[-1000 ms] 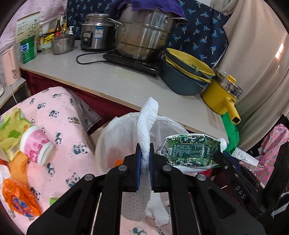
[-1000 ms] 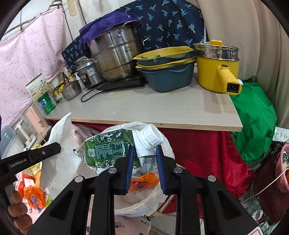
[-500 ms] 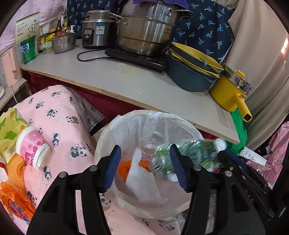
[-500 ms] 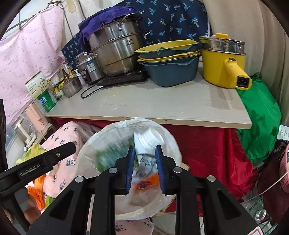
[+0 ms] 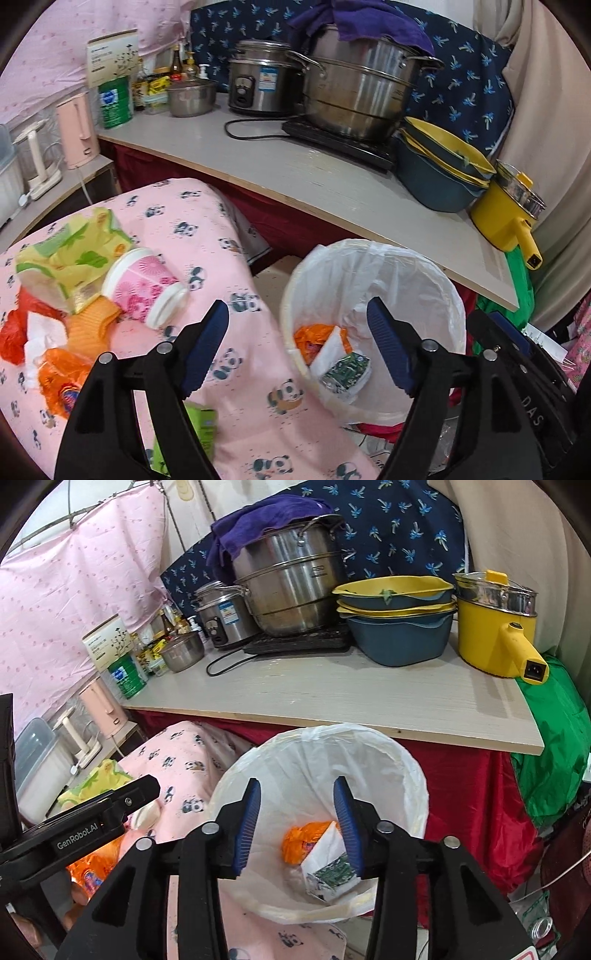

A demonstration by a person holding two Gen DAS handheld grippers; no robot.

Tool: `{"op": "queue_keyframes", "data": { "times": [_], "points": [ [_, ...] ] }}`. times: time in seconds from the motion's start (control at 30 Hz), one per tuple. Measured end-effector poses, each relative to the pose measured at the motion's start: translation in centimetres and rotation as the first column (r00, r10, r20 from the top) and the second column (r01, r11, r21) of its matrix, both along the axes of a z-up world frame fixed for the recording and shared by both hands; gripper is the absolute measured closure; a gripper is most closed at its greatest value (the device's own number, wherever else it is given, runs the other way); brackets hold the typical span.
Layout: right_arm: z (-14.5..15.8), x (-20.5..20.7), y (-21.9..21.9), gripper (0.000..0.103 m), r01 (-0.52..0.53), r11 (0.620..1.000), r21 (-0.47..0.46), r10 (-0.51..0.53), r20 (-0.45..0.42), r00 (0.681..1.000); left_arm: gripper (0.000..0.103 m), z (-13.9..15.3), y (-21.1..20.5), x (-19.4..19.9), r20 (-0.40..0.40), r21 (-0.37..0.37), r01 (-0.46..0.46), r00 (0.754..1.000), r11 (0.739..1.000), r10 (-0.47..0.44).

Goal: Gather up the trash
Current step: 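Move both grippers back toward the green wasabi box and orange bag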

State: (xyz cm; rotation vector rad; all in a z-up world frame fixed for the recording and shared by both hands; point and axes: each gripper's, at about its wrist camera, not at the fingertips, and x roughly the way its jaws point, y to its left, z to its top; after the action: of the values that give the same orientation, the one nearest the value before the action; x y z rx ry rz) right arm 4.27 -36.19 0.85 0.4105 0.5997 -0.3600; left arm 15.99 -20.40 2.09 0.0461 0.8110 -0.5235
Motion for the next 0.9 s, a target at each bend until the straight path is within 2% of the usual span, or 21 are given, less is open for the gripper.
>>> {"op": "queue_keyframes", "data": {
  "times": [0.27,0.47,0.63,0.9],
  "points": [
    [1.2,0.0,4.3,0.051,-0.082,0.997,-0.016,0.082,0.001,0.997,0.028,0.5,5.1,-1.1,0.016,0.004,-0.104,0.994,0.995,0.104],
    [1.6,-0.1,8.3,0.041,-0.152,0.988,-0.032,0.152,-0.004,0.988,0.027,0.1,8.9,-2.0,0.015,0.041,-0.177,0.984,0.983,0.176],
    [1.5,-0.1,11.4,0.034,-0.216,0.976,-0.042,0.215,-0.023,0.976,0.025,-0.3,12.3,-2.9,0.013,0.055,-0.238,0.971,0.970,0.238],
    [0.5,-0.8,15.5,0.029,-0.284,0.958,-0.043,0.281,-0.064,0.958,0.023,-1.4,17.2,-4.8,0.030,0.102,-0.331,0.944,0.938,0.329]
  ]
}}
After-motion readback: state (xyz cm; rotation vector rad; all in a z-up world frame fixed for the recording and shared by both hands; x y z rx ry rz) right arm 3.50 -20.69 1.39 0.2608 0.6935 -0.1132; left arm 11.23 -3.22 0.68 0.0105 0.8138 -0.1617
